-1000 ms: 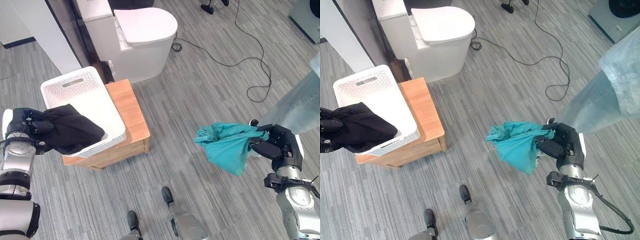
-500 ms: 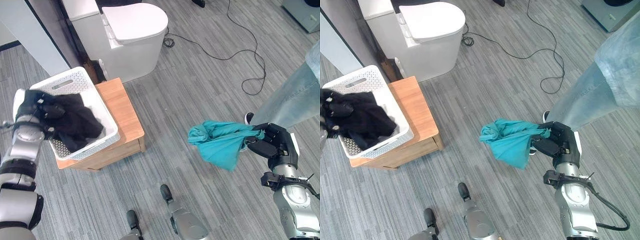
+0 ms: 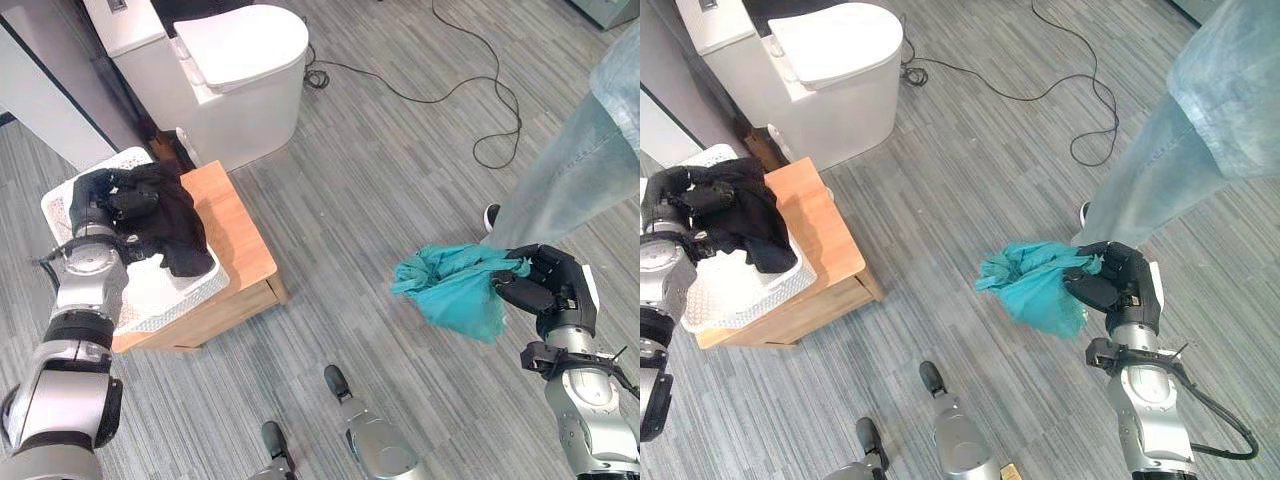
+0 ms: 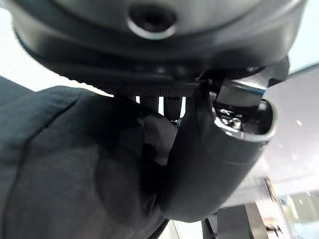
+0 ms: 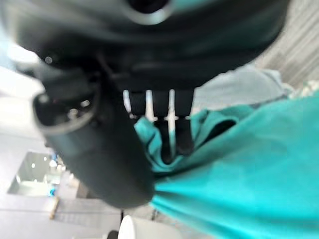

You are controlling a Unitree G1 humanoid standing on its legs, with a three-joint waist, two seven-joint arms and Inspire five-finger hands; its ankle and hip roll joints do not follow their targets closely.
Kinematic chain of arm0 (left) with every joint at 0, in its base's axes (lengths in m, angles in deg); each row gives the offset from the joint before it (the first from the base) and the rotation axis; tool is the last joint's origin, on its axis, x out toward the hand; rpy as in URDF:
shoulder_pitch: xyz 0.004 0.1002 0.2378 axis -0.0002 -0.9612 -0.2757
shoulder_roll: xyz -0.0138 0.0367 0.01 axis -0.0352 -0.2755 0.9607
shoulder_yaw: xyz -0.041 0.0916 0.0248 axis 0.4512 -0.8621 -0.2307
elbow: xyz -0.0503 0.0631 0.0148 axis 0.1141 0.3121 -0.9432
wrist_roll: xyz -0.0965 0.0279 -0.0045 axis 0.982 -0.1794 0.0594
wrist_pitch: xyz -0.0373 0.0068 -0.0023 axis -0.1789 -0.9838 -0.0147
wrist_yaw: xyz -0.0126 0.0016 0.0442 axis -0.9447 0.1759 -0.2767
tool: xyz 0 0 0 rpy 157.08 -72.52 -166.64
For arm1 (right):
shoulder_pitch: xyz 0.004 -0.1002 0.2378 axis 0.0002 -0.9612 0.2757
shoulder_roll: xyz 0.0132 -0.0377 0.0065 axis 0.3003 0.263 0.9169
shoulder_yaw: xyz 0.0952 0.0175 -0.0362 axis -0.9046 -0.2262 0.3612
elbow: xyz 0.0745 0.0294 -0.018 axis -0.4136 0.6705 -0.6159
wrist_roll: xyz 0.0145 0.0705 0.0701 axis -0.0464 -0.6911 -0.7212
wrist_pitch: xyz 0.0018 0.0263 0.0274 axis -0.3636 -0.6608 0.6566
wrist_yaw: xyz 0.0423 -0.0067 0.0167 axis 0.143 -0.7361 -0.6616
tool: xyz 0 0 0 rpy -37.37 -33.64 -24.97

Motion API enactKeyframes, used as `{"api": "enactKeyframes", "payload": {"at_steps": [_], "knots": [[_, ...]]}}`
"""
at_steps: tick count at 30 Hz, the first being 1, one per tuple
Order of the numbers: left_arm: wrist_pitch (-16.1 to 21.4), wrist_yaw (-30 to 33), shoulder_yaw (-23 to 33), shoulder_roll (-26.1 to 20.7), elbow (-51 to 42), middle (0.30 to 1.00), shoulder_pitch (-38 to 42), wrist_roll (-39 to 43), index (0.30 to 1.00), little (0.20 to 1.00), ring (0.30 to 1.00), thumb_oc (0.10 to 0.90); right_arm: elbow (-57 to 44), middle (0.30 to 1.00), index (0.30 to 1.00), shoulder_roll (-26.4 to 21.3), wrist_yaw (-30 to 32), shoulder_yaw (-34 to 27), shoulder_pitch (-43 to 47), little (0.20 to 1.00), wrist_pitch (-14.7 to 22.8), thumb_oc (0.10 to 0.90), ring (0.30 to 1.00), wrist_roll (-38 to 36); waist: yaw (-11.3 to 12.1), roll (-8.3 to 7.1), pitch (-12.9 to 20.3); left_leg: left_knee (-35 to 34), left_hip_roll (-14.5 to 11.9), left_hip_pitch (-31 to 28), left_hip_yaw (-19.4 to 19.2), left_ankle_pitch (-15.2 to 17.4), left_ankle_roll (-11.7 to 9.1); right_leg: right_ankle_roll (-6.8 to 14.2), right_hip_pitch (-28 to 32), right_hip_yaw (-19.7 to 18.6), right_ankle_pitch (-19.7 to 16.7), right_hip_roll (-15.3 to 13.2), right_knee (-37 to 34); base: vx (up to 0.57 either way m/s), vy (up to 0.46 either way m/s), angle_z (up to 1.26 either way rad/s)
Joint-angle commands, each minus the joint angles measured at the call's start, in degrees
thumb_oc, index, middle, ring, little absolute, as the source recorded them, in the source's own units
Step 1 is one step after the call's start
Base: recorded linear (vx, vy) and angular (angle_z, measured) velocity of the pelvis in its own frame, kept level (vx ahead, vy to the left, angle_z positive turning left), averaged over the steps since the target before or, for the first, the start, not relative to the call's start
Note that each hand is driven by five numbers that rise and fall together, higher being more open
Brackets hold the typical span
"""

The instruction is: Pick up bed clothes into laundry basket.

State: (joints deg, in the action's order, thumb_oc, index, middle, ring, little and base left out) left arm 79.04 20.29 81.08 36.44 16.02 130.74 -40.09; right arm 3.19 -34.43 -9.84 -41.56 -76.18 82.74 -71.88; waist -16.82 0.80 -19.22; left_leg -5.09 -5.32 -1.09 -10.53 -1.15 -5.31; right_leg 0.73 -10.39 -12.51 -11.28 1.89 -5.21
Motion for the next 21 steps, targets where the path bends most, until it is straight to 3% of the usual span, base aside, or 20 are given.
{"api": "enactKeyframes", "payload": {"at_steps": [1, 10, 21], "knots": [[8.47, 4.4, 4.48, -3.87, 0.37, 0.9, 3.81, 2.87, 0.9, 0.9, 0.9, 0.8, -2.86, 0.3, 0.3, -2.56, 2.26, -6.43, 3.14, 0.3, 5.05, 0.4, 0.3, 1.07, 0.22, 0.08, 5.77, 0.09, 0.45, 0.67, 2.06, 0.72, -0.67, 5.41, 5.67, 2.85, 12.61, -2.11, 0.91, 0.0, 0.0, 0.0], [9.44, 5.47, 6.41, -3.05, -2.67, 0.9, 2.09, 5.04, 0.9, 0.9, 0.9, 0.8, -2.8, 0.3, 0.3, -2.43, 2.91, -5.62, 4.17, 0.3, 4.56, 0.4, 0.3, 2.9, 0.78, 0.31, 5.67, 0.09, 0.57, 0.3, 2.62, 0.87, -0.57, 5.18, 6.35, 3.37, 12.98, -2.33, 1.07, 0.0, 0.0, 0.0], [8.77, 1.95, 2.76, -7.48, -5.19, 0.9, 3.86, 4.58, 0.9, 0.9, 0.9, 0.8, -1.79, 0.3, 0.3, -3.39, 1.45, -4.61, 5.18, 0.3, 4.24, 0.4, 0.3, 2.15, 1.73, 1.23, 6.43, 0.09, 0.76, -0.5, 3.3, 0.91, -0.53, 5.19, 7.66, 4.06, 13.12, -2.57, 0.87, 0.0, 0.005, 0.03]]}}
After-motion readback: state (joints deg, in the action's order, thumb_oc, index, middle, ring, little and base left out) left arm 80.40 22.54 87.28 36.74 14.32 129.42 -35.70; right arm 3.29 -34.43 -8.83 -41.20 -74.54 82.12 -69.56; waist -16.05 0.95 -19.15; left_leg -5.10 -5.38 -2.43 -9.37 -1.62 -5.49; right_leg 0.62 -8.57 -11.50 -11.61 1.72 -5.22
